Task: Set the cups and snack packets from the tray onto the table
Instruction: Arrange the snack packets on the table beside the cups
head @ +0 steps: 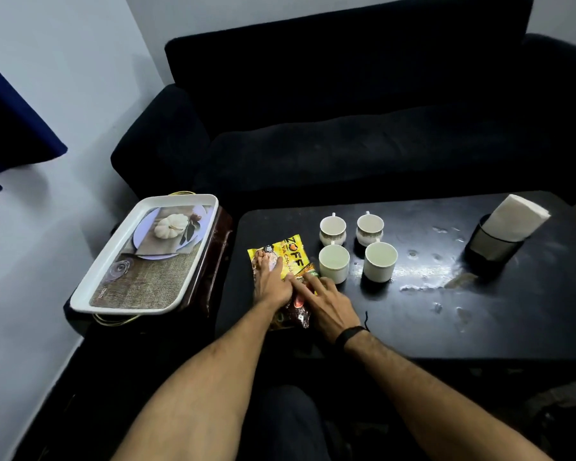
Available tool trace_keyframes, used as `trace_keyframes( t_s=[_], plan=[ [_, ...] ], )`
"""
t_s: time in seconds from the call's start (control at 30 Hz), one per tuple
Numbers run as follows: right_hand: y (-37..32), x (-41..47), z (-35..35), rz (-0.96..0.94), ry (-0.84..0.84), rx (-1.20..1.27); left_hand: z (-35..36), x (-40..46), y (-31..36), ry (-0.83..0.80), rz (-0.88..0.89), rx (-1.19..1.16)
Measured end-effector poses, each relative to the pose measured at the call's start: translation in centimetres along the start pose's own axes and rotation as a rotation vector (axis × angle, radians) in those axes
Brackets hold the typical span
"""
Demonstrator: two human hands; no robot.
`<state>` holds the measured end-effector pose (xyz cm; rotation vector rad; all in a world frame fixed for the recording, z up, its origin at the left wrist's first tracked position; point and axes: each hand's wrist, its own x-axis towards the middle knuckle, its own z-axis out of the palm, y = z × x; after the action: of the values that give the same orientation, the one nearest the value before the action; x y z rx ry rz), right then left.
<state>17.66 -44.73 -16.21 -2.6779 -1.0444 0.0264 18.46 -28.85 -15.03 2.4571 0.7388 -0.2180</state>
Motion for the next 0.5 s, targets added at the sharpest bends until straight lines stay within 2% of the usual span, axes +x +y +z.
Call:
trace_keyframes(
  t_s=[0.27, 0.33, 0.4, 0.43, 0.5],
  plan=[
    [1.1, 0.7, 0.9, -0.043, -0.063, -0.129, -1.1, 4.7, 0.4, -0.066, -0.056, 0.145],
    [0.8, 0.4, 1.3, -0.025, -0.05, -0.162, -1.7, 5.5, 0.3, 0.066, -0.064, 0.149],
    [0.3, 0.3, 2.2, -0.021, -0.04, -0.187, -1.5, 5.5, 0.5, 0.32, -0.08, 0.123],
    [0.0, 0.3, 2.6, -0.019, -0.035, -0.189, -1.2, 5.3, 0.7, 0.397, -0.098, 0.123],
    [-0.3, 0.5, 3.1, 0.01, -0.016, -0.174, -0.4, 5.1, 1.3, 0.383, -0.167, 0.068]
  ],
)
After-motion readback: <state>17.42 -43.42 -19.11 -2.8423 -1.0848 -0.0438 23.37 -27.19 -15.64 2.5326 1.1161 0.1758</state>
